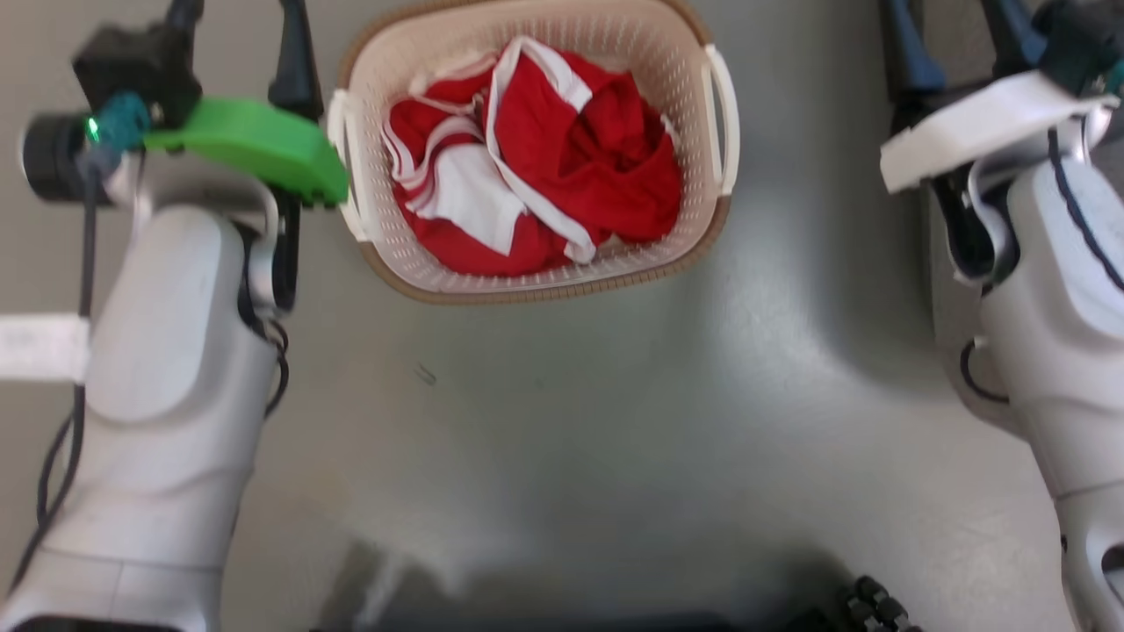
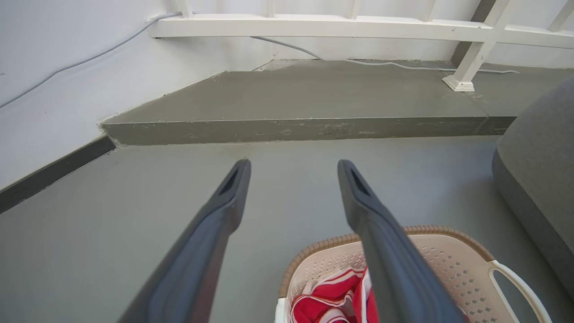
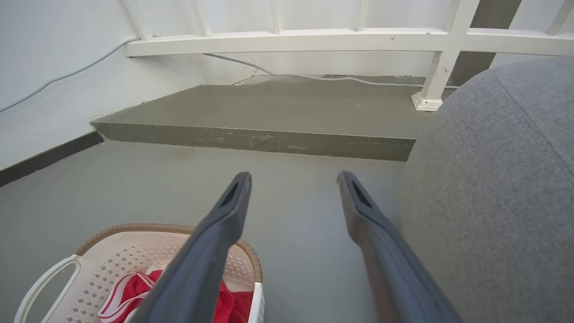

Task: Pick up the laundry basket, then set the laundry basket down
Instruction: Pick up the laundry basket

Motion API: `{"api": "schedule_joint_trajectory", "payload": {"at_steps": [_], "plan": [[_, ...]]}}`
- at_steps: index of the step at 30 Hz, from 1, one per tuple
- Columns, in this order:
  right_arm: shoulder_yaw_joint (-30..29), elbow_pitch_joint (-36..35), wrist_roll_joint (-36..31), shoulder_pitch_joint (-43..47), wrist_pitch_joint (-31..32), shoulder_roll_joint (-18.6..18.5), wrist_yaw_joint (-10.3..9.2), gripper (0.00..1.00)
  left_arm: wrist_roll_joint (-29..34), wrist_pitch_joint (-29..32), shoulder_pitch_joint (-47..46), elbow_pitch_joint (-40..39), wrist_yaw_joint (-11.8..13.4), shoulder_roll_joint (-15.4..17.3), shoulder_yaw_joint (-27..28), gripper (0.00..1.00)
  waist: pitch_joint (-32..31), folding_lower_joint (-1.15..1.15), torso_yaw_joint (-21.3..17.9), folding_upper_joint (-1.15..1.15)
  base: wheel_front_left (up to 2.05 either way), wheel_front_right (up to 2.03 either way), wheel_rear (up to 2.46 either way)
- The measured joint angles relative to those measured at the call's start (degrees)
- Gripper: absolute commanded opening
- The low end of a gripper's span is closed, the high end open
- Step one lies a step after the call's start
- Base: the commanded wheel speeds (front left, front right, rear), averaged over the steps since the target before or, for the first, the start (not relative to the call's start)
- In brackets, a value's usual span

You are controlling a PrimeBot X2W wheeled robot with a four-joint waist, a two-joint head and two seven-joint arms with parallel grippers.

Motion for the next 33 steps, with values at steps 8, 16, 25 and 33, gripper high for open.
{"api": "schedule_joint_trajectory", "payload": {"at_steps": [8,16,25,33], "plan": [[0.51,3.75,0.0,-3.98,-0.13,1.96,0.52,1.0,-0.27,1.85,-4.54,6.05,-2.11,-0.29,-0.37,1.0,5.05,0.0,-0.37,0.0,0.0,0.0,0.0],[2.5,10.38,-0.02,-6.02,-0.14,3.78,1.51,1.0,-2.75,6.1,-6.31,14.9,-4.08,-0.87,-0.59,1.0,7.76,0.0,-0.94,0.0,0.0,0.0,0.0],[5.52,18.45,-1.21,-6.82,-0.13,4.98,2.01,1.0,-4.74,8.14,-7.8,21.65,-5.09,-1.77,0.2,1.0,8.44,0.0,-1.34,0.0,0.0,0.0,0.0],[7.21,23.54,-1.46,-7.21,-0.12,5.68,2.49,1.0,-5.98,8.9,-8.0,26.14,-6.08,-1.88,0.44,1.0,8.98,-0.01,-1.6,0.0,0.0,0.0,0.0]]}}
